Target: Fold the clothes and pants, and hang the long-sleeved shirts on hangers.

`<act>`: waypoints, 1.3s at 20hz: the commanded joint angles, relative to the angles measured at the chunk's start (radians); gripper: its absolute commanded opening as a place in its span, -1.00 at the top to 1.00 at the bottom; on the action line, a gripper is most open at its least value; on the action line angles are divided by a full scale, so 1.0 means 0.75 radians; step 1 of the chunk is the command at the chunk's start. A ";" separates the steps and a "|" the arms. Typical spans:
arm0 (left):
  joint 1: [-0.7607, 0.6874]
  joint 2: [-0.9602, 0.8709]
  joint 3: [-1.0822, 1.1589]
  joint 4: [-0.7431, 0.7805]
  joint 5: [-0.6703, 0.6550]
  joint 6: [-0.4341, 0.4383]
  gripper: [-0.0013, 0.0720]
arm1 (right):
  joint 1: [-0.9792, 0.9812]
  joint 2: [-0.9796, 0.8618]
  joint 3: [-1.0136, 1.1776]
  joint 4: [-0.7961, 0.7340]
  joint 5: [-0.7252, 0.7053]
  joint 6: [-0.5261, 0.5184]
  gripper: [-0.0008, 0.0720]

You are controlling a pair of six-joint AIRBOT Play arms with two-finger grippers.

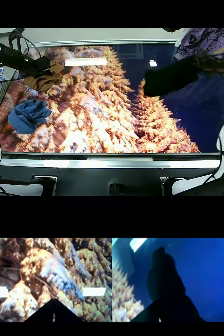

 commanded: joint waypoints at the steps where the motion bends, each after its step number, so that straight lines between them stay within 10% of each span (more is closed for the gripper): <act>1: 0.004 -0.001 -0.001 0.001 -0.001 0.000 0.91 | -0.172 -0.006 0.036 -0.101 0.027 0.181 0.90; 10: 0.005 -0.001 -0.001 0.001 -0.001 0.000 0.91 | -0.463 0.045 -0.049 -0.704 0.564 0.519 0.90; 19: 0.004 -0.001 -0.001 -0.001 -0.002 0.000 0.91 | -0.535 0.612 -1.091 -0.949 0.318 0.694 0.90; 26: 0.004 -0.001 -0.001 -0.001 -0.002 0.001 0.91 | -0.535 0.699 -1.244 -1.167 0.390 0.688 0.90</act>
